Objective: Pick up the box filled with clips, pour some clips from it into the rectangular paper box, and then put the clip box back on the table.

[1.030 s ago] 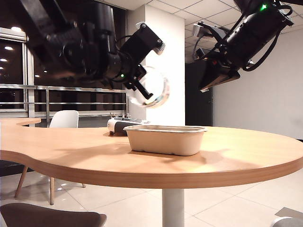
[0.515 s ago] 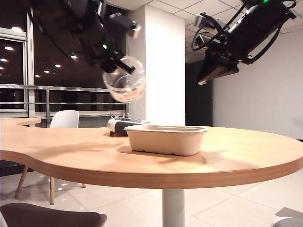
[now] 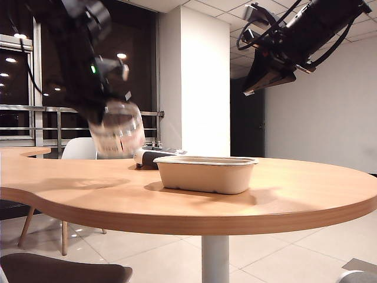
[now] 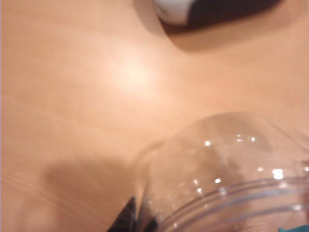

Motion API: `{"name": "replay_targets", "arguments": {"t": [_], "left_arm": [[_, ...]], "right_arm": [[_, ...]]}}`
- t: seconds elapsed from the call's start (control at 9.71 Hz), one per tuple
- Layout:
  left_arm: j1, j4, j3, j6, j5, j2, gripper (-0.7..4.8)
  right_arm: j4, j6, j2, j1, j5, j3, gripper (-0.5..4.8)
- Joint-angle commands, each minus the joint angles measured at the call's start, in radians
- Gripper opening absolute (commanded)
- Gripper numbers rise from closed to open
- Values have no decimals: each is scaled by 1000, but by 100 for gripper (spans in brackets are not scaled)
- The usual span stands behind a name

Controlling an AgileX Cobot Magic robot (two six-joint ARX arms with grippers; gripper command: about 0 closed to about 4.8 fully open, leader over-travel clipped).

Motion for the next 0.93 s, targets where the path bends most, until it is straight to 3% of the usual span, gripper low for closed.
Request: {"name": "replay_targets", "arguments": {"t": [0.1,0.62,0.72,0.82,0.93], "left_arm": [[6,26,6,-85,61,117,198],[11,-45,97,-85,58,94,181],[11,-79,111,-84,61,64,-9],[11,-123,111,-110,103,-51,-6],[11,-123,110,-166,160,-109,-6]], "right_arm": [[19,-1,-8,0,-16,4,0],[146,-1,-16,0,14,4,0],[175,-1,-44,0,65,5,-1],[167,-12,-163,-10,197,5,-1],[162,-12,-205,-24,183,3,-1]]}}
